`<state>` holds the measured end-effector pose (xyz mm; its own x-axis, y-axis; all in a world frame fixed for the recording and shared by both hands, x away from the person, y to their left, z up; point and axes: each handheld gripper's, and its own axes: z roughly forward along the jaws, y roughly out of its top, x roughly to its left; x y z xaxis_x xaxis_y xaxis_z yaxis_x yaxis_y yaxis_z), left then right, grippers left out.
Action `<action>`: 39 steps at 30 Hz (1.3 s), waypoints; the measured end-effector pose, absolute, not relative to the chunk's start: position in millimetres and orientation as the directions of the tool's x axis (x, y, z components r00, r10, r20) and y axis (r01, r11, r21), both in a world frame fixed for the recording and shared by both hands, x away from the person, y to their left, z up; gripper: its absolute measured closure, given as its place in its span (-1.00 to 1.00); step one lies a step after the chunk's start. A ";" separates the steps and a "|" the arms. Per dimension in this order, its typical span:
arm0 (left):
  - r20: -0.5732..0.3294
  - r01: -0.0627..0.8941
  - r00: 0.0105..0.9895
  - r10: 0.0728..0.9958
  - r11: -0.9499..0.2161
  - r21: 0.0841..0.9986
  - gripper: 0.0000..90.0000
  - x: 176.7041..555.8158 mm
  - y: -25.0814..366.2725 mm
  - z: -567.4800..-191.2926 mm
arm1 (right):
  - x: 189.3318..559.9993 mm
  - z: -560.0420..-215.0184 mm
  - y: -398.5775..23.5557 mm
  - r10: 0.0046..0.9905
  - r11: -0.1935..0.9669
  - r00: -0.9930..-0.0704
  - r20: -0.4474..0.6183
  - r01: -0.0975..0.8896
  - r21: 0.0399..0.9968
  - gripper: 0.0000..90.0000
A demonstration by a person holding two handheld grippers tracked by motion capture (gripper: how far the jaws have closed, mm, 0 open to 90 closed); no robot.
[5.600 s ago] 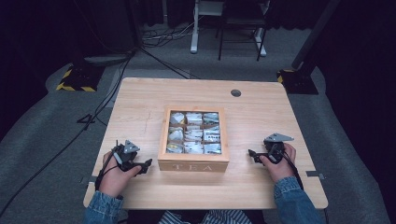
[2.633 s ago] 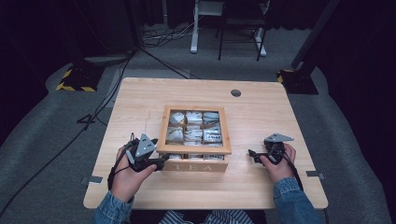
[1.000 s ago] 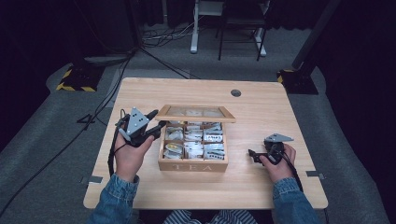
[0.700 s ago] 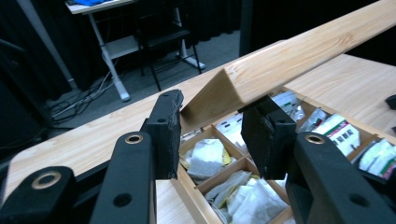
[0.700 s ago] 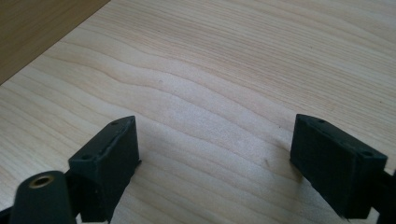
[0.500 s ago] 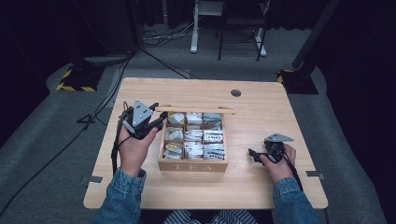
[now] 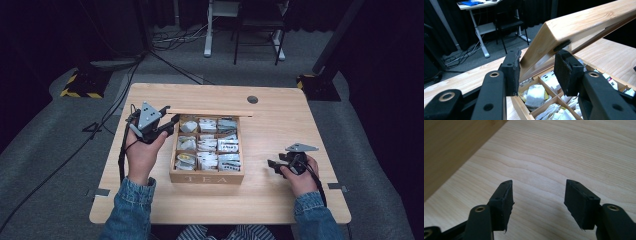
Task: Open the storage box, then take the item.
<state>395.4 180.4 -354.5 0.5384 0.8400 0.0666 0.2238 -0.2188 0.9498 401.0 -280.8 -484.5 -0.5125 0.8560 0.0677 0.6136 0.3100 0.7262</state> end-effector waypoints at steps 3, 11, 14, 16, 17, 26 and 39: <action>0.067 0.225 0.539 0.840 -0.220 0.949 0.27 395.1 180.1 -354.4 | 398.3 -478.8 -278.7 0.846 0.310 -0.527 0.078 0.606 0.733 -0.05; 0.062 0.233 0.544 0.837 -0.222 0.947 0.26 392.6 180.9 -356.2 | 391.5 -459.4 -266.5 0.804 0.334 -0.589 0.081 0.560 0.758 -0.03; 0.060 0.233 0.548 0.834 -0.221 0.947 0.26 392.2 181.6 -357.0 | 390.7 -455.0 -263.2 0.802 0.321 -0.589 0.100 0.566 0.759 -0.03; 0.061 0.235 0.546 0.836 -0.223 0.946 0.25 391.1 181.1 -357.5 | 386.4 -442.6 -257.5 0.770 0.331 -0.627 0.116 0.548 0.768 -0.01; 0.061 0.235 0.546 0.836 -0.223 0.946 0.25 391.1 181.1 -357.5 | 386.4 -442.6 -257.5 0.770 0.331 -0.627 0.116 0.548 0.768 -0.01; 0.067 0.235 0.540 0.839 -0.227 0.945 0.25 389.5 180.0 -359.3 | 371.5 -411.8 -225.5 0.637 0.348 -0.757 0.148 0.454 0.820 0.41; 0.068 0.236 0.543 0.837 -0.230 0.944 0.25 388.6 180.2 -360.0 | 380.8 -420.9 -179.3 0.544 0.452 -0.829 0.130 0.420 0.787 0.49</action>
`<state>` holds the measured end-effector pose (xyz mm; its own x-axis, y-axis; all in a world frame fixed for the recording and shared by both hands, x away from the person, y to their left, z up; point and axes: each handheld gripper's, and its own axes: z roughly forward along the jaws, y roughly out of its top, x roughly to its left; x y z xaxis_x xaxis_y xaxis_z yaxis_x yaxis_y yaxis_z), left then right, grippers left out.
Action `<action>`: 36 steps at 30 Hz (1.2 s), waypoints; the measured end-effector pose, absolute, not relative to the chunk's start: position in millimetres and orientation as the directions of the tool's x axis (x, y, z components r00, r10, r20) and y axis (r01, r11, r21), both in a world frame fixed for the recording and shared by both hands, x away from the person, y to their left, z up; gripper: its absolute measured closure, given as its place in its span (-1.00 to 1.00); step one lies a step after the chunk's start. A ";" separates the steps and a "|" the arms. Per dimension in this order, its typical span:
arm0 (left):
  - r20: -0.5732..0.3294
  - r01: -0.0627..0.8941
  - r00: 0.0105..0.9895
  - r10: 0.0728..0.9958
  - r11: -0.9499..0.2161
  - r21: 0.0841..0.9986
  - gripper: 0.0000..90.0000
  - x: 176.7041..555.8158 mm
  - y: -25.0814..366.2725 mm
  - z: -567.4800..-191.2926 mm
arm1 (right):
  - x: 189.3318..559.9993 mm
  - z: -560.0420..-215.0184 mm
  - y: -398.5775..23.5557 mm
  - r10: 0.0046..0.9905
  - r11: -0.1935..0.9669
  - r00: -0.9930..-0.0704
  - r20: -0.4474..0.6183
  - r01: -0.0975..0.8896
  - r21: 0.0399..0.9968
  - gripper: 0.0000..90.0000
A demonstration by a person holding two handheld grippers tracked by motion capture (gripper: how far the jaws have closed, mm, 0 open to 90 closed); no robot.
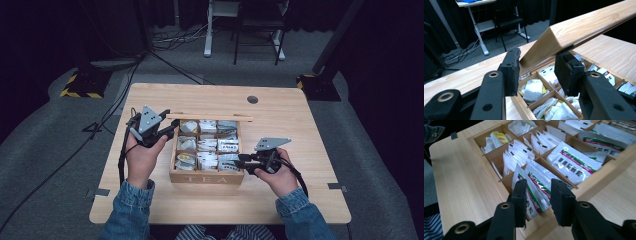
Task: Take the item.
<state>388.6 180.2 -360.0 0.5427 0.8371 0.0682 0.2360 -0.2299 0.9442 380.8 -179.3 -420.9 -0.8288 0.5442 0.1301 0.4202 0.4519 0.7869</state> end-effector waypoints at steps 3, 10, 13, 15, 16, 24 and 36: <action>0.069 0.237 0.543 0.837 -0.231 0.944 0.25 388.4 180.2 -360.0 | 385.4 -425.9 -168.6 0.514 0.471 -0.844 0.154 0.428 0.772 0.55; 0.068 0.238 0.540 0.839 -0.229 0.944 0.25 388.1 179.7 -360.2 | 393.8 -430.9 -161.2 0.509 0.494 -0.841 0.181 0.458 0.739 0.65; 0.067 0.238 0.540 0.839 -0.229 0.944 0.25 388.1 179.7 -360.2 | 398.5 -436.5 -156.2 0.504 0.520 -0.841 0.199 0.479 0.707 0.66; 0.068 0.238 0.540 0.839 -0.230 0.944 0.25 388.1 179.7 -360.2 | 400.0 -439.1 -154.2 0.499 0.529 -0.842 0.205 0.483 0.698 0.69; 0.068 0.238 0.540 0.839 -0.230 0.944 0.25 388.1 179.7 -360.2 | 400.2 -439.8 -153.7 0.499 0.529 -0.840 0.212 0.489 0.693 0.72; 0.071 0.237 0.541 0.838 -0.233 0.943 0.25 388.1 179.9 -360.2 | 396.4 -438.7 -150.6 0.503 0.543 -0.843 0.190 0.479 0.690 0.88; 0.071 0.237 0.542 0.837 -0.234 0.943 0.25 388.0 180.0 -360.3 | 389.3 -422.2 -151.7 0.503 0.532 -0.854 0.133 0.427 0.731 0.95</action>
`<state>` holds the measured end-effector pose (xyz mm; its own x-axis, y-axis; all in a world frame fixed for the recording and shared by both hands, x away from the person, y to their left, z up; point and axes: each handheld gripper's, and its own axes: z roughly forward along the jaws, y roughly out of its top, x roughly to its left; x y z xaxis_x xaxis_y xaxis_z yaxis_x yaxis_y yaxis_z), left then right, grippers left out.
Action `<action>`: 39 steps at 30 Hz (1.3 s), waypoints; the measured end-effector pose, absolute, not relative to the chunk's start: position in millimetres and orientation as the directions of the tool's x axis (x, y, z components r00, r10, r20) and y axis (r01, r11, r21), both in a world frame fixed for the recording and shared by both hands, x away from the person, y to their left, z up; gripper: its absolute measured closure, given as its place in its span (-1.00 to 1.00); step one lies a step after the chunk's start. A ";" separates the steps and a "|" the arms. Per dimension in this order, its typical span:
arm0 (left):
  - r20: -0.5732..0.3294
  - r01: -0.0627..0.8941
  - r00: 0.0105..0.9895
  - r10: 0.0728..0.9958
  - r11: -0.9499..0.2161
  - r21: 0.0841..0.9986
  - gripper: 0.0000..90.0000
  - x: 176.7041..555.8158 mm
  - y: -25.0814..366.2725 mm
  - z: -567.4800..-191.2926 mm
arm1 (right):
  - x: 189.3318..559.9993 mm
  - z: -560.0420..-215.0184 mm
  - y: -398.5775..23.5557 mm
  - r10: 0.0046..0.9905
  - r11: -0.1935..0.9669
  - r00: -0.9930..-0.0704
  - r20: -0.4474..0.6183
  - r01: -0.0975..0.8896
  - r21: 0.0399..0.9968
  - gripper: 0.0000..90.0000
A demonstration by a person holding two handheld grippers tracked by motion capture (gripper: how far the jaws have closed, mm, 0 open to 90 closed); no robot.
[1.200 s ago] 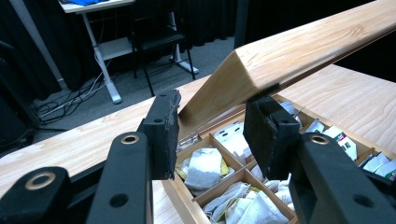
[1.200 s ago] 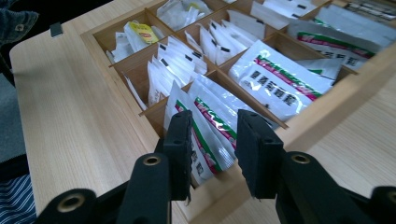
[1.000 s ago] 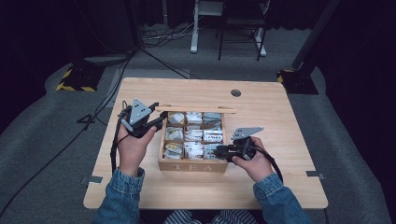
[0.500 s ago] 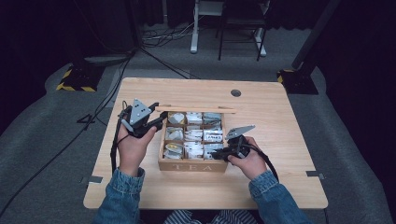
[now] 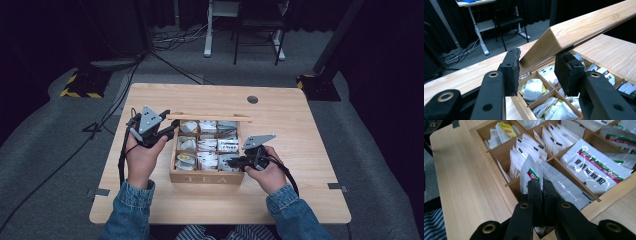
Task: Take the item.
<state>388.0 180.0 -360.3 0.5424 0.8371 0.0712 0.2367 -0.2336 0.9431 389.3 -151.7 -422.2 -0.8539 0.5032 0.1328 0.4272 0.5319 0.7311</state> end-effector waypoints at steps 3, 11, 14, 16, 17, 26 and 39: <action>0.071 0.237 0.542 0.838 -0.234 0.943 0.25 388.0 179.9 -360.3 | 387.2 -416.1 -153.2 0.503 0.523 -0.855 0.124 0.416 0.744 0.95; 0.073 0.236 0.543 0.837 -0.235 0.943 0.25 387.9 180.0 -360.4 | 381.8 -400.5 -157.4 0.512 0.491 -0.853 0.100 0.386 0.781 0.95; 0.073 0.236 0.543 0.836 -0.236 0.943 0.25 387.8 180.1 -360.3 | 380.7 -397.5 -159.0 0.515 0.482 -0.851 0.097 0.382 0.789 0.95; 0.073 0.237 0.544 0.836 -0.237 0.942 0.25 387.8 180.2 -360.4 | 380.0 -394.7 -161.7 0.518 0.464 -0.849 0.103 0.380 0.800 0.95; 0.073 0.237 0.544 0.836 -0.237 0.942 0.25 387.8 180.2 -360.4 | 380.0 -394.7 -161.7 0.518 0.464 -0.849 0.103 0.380 0.800 0.95; 0.079 0.238 0.543 0.836 -0.244 0.940 0.25 387.0 179.6 -360.1 | 375.0 -384.7 -167.5 0.531 0.440 -0.844 0.077 0.353 0.826 0.95; 0.074 0.238 0.540 0.839 -0.236 0.942 0.25 388.9 179.4 -358.9 | 371.4 -374.4 -191.2 0.579 0.389 -0.811 0.078 0.359 0.848 0.95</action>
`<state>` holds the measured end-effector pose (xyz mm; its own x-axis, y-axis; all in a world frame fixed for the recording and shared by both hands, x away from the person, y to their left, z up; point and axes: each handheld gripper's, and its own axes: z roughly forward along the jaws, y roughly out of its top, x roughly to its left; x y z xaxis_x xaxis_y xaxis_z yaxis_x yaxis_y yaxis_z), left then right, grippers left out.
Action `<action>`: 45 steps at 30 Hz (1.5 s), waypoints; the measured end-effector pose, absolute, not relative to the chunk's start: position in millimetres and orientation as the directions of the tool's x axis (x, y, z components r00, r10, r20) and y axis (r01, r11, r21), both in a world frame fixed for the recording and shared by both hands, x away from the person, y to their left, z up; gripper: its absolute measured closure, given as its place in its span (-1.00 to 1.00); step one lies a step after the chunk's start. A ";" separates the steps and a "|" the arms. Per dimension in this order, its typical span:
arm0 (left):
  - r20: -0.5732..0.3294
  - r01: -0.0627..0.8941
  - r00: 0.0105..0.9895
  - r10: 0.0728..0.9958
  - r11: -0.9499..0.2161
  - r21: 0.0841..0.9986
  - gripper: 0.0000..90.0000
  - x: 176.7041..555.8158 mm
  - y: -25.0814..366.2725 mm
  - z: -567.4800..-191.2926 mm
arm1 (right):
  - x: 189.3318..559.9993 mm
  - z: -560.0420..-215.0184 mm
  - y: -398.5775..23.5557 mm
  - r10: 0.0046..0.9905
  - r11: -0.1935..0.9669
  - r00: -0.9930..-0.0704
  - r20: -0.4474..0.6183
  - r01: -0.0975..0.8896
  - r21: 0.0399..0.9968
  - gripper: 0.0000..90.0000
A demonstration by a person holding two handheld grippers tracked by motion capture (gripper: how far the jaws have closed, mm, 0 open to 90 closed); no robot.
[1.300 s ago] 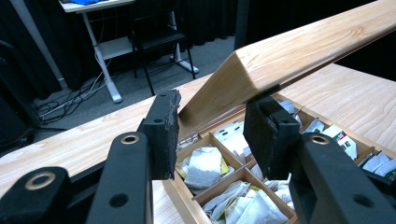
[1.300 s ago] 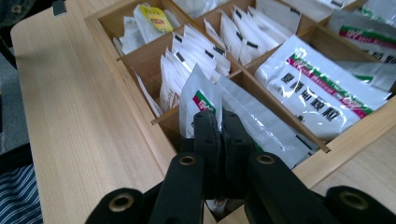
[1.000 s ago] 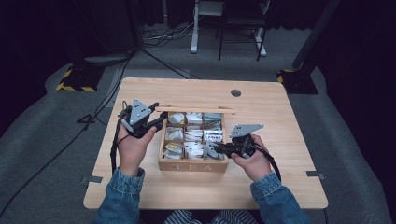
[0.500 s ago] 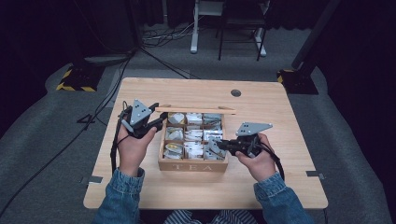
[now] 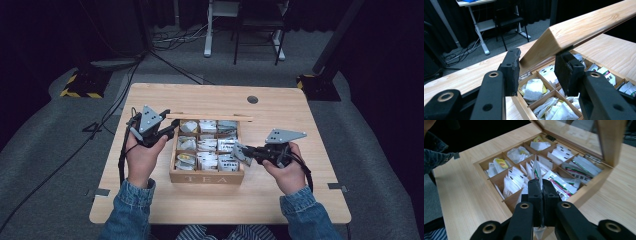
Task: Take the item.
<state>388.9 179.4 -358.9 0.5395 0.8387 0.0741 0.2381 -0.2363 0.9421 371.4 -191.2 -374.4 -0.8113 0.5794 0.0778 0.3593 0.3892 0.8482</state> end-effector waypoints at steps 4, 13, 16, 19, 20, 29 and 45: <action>0.070 0.240 0.543 0.837 -0.234 0.942 0.25 389.3 180.0 -358.9 | 370.4 -371.7 -203.9 0.606 0.369 -0.792 0.073 0.361 0.856 0.95; 0.067 0.244 0.545 0.836 -0.235 0.941 0.25 388.8 180.1 -359.1 | 367.4 -375.5 -236.5 0.676 0.326 -0.734 0.070 0.382 0.865 0.95; 0.069 0.244 0.546 0.835 -0.237 0.940 0.25 388.5 180.3 -359.3 | 365.2 -379.7 -246.5 0.690 0.306 -0.719 0.078 0.388 0.869 0.95; 0.071 0.245 0.544 0.836 -0.240 0.939 0.25 387.7 179.9 -359.4 | 364.8 -382.1 -255.0 0.709 0.305 -0.702 0.076 0.401 0.864 0.94; 0.071 0.245 0.544 0.836 -0.240 0.939 0.25 387.7 179.9 -359.4 | 364.8 -382.1 -255.0 0.709 0.305 -0.702 0.076 0.401 0.864 0.94; 0.076 0.245 0.544 0.836 -0.244 0.938 0.24 386.8 179.3 -359.5 | 365.1 -384.6 -275.6 0.757 0.266 -0.648 0.081 0.419 0.868 0.94; 0.075 0.248 0.545 0.835 -0.246 0.937 0.24 386.8 179.5 -359.3 | 376.8 -407.0 -294.1 0.830 0.220 -0.550 0.095 0.479 0.850 0.93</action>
